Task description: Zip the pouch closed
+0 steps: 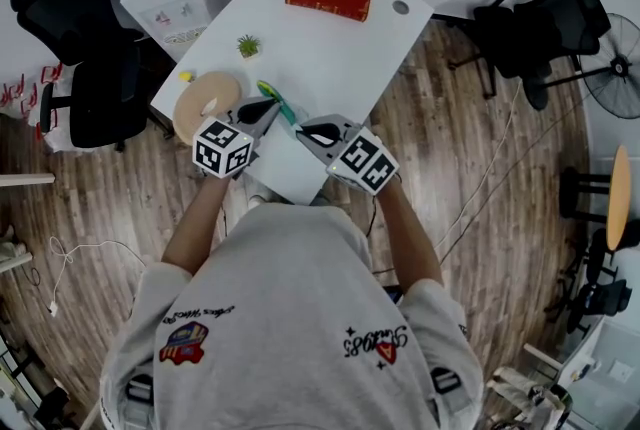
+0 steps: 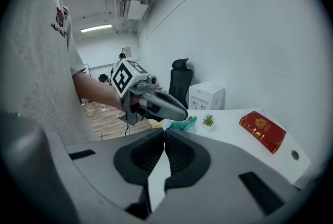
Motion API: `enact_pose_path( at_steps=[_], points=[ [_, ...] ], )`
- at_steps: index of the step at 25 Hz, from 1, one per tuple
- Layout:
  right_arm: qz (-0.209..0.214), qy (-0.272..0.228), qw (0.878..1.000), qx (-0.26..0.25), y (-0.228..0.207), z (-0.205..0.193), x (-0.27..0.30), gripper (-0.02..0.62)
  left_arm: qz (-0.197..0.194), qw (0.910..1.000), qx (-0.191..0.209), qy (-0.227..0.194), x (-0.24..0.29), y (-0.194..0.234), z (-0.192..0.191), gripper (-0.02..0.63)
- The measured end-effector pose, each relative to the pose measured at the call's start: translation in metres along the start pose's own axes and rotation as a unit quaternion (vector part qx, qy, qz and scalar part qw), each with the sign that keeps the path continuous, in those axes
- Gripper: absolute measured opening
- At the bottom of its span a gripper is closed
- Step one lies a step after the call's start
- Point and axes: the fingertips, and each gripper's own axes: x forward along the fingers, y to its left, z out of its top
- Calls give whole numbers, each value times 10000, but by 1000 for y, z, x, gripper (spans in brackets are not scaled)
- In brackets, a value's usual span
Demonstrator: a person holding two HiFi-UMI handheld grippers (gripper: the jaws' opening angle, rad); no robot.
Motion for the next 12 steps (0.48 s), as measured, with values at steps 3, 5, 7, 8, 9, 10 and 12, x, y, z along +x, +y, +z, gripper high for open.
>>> enact_pose_path(
  at_steps=[3,5,7,8,9,10,12],
  points=[
    [-21,-24,10000,9,1,-1,0,12,5,10000,28,6,-1,2,-1,8],
    [-9,-54,10000,28,3,0,-1,12,60,10000,34,39,0,2,-2,8],
    [9,-90,9999,52,5,1,-3,12,143,9999,-38,64,0,7,-5,8],
    [4,-92,9999,59,5,1,-3,12,156,9998,-79,70,0,9,-6,8],
    [-4,-88,9999,66,5,1,-4,12,157,9998,-99,78,0,10,-6,8],
    [-9,-85,9999,76,4,0,-4,12,167,9998,-97,92,1,12,-7,8],
    [-10,-104,9999,111,5,0,-5,12,239,9996,-89,125,0,17,-8,8]
  ],
)
